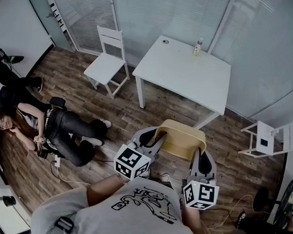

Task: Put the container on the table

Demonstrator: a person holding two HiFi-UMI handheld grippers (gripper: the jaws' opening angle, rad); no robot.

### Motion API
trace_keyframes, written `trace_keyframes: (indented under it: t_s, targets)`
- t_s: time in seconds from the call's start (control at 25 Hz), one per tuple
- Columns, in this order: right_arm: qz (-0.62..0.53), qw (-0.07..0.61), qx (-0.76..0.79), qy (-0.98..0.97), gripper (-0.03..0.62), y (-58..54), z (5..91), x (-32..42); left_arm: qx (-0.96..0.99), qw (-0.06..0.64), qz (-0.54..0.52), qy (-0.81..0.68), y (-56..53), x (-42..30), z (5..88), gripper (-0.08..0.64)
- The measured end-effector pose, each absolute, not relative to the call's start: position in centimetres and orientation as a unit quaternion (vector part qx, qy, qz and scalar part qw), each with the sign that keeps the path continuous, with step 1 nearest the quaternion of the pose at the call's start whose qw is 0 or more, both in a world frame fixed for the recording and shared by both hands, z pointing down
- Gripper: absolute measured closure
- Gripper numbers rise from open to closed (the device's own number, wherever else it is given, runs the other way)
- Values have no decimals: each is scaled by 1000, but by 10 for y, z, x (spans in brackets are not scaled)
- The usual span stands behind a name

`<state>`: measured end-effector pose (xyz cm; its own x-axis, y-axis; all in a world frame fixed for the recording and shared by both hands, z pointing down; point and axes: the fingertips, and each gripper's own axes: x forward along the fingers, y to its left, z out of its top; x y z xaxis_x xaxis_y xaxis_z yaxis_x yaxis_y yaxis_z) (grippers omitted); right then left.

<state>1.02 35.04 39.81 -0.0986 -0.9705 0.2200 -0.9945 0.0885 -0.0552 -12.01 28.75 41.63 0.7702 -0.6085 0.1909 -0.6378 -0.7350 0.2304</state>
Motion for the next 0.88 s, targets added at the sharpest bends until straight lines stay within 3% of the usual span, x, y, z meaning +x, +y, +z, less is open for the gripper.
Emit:
trace_keyframes:
  t_s: [0.44,0.88]
  targets:
    - [104,52,671,-733,577,328,402,-5,931,153,53,-328,266,-134,426,468]
    - [111,32,675,-728,577,252,409,48,933,150,62,-321,185,-80,429,468]
